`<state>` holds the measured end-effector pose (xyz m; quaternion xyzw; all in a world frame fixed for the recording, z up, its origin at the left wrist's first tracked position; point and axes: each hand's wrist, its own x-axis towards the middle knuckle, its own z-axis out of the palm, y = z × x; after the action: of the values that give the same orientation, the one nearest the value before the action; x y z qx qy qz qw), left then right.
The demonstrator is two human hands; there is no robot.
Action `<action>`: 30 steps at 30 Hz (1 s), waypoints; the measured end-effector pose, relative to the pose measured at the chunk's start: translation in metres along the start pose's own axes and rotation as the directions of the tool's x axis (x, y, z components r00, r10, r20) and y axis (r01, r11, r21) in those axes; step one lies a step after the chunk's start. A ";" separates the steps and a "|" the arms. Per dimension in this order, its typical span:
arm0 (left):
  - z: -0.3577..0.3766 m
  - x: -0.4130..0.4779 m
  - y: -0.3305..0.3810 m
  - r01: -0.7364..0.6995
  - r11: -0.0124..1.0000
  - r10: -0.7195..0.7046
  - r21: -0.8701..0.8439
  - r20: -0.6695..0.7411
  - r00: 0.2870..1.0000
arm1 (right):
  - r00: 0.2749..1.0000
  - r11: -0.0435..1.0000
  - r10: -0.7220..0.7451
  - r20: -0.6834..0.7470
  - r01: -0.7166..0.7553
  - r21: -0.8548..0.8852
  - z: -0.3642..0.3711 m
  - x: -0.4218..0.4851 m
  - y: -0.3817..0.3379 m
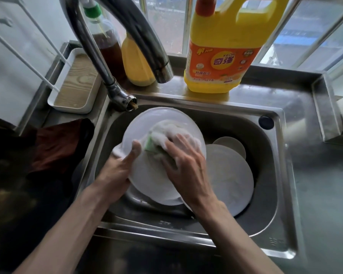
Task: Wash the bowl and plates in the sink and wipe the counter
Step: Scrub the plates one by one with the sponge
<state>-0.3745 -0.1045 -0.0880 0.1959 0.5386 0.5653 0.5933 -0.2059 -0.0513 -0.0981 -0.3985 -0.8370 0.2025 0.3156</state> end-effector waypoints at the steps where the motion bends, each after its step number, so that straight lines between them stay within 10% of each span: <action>1: -0.001 0.000 0.002 -0.007 1.000 0.006 0.008 0.012 1.000 | 0.999 0.999 -0.034 -0.011 0.033 -0.027 0.000 0.003 0.000; 10: 0.000 -0.003 0.005 -0.081 0.991 0.088 0.107 -0.064 0.994 | 0.988 0.985 -0.140 0.073 0.146 -0.093 -0.007 0.029 0.005; 17: 0.000 -0.018 -0.005 -0.019 1.000 0.022 0.016 -0.202 0.979 | 0.952 0.953 0.303 0.046 -0.302 -0.029 -0.018 0.033 0.021; 23: 0.017 -0.028 -0.014 -0.030 0.995 0.003 -0.091 -0.287 0.958 | 0.778 0.755 0.628 0.005 -0.611 0.236 -0.014 -0.008 0.013; 27: 0.026 -0.037 -0.027 0.013 0.990 -0.044 -0.138 -0.226 0.973 | 0.599 0.417 0.787 0.149 -0.693 0.588 -0.012 -0.008 0.014; 30: 0.023 -0.039 -0.024 0.087 0.991 -0.100 -0.097 -0.136 0.986 | 0.640 0.386 0.743 0.195 -0.648 0.657 -0.023 -0.003 0.025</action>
<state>-0.3350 -0.1375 -0.0841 0.1032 0.5613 0.5731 0.5881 -0.1751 -0.0367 -0.0975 -0.5803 -0.4333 0.5778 0.3764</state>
